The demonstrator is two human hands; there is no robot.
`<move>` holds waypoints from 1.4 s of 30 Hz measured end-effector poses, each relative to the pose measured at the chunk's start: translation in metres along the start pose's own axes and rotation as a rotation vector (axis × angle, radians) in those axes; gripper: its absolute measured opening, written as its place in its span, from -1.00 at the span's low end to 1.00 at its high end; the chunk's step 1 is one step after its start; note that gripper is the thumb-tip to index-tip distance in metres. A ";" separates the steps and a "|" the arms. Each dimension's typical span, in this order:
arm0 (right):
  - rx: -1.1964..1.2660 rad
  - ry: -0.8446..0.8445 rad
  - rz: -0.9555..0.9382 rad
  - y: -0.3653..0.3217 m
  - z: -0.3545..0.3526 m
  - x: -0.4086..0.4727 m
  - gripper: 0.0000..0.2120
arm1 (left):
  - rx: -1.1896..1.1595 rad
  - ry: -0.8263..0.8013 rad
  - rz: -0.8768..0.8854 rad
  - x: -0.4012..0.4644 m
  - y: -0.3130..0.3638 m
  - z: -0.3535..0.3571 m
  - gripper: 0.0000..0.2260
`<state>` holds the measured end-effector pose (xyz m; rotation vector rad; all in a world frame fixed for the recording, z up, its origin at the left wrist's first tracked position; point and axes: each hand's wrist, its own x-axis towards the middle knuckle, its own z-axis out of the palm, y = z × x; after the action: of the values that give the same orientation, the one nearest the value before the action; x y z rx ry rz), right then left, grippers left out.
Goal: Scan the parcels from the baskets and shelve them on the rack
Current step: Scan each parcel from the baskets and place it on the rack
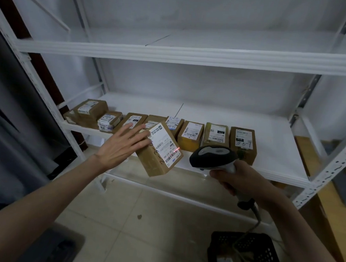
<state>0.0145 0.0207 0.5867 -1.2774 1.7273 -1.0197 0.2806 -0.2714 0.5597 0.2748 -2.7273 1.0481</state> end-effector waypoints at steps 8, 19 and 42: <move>0.033 0.016 -0.002 0.004 -0.004 0.001 -0.86 | -0.023 -0.012 -0.052 0.004 0.001 0.001 -0.13; 0.207 0.238 -0.125 0.013 0.005 0.037 -0.94 | -0.308 0.085 -0.438 0.002 0.006 -0.013 -0.17; 0.383 -0.022 -0.310 -0.198 0.149 0.185 -0.87 | -0.214 0.335 -0.954 -0.091 -0.159 -0.076 -0.11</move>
<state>0.1807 -0.2201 0.6869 -1.3155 1.2586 -1.4289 0.4160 -0.3270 0.6926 1.0955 -1.9671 0.4593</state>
